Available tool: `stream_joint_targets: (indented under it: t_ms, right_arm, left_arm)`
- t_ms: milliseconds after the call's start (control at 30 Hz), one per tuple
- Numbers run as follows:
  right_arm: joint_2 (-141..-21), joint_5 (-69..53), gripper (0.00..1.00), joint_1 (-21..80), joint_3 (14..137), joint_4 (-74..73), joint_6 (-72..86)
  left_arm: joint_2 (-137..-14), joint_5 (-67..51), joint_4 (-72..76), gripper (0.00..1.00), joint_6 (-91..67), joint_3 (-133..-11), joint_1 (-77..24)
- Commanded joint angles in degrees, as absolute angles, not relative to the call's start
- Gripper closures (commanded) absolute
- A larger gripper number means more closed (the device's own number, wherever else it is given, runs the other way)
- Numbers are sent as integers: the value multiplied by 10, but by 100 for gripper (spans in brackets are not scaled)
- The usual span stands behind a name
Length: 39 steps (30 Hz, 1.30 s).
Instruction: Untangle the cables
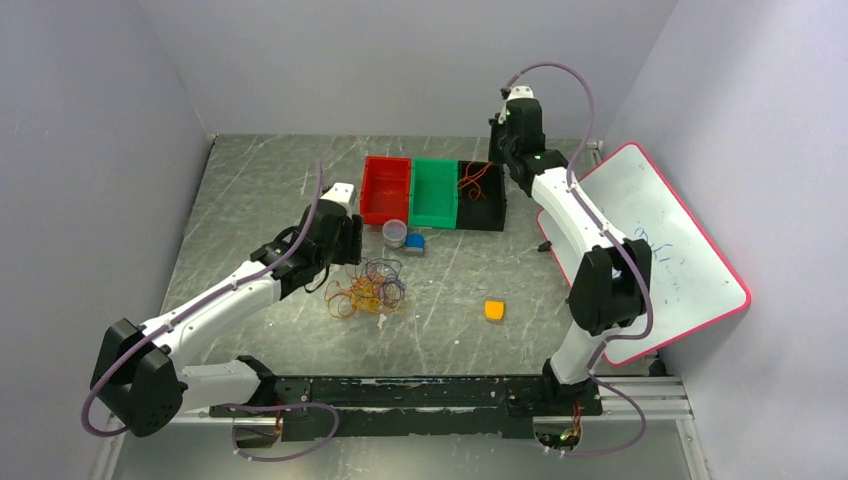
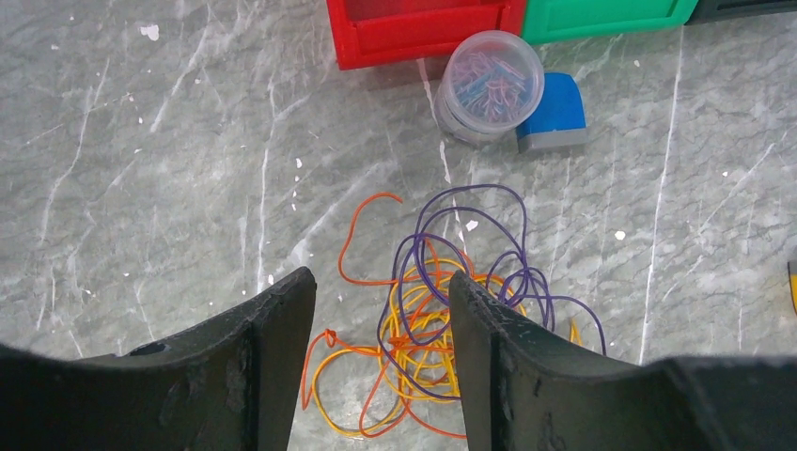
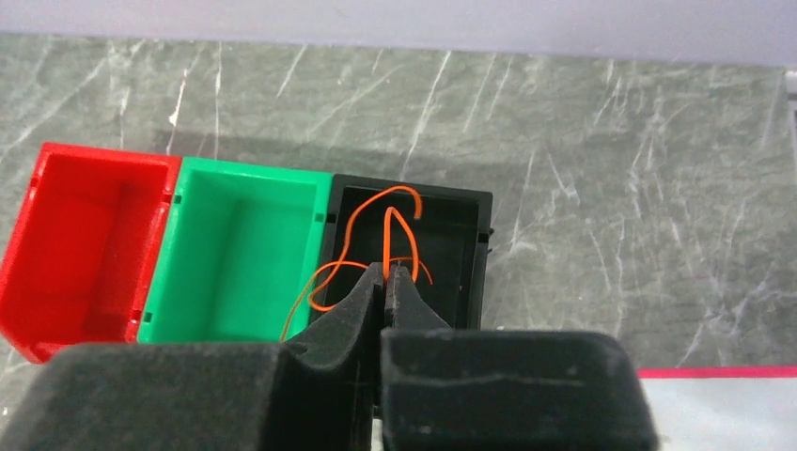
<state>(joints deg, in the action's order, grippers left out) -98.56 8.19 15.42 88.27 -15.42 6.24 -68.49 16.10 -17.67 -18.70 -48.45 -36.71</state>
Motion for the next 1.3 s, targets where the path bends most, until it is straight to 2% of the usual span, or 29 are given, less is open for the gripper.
stream_joint_targets:
  t_ms: [0,767,1267]
  right_arm:
    - [-1011,81,100,150,878,-142,64]
    - [-1071,264,100,150,887,-180,26]
    - [-1122,277,100,151,951,-165,-32]
  left_arm:
    - [-679,166,-184,40,-189,-492,-369]
    - [-744,137,-180,42,-188,-524,-369]
    - [-770,124,-169,41,-202,-526,-369]
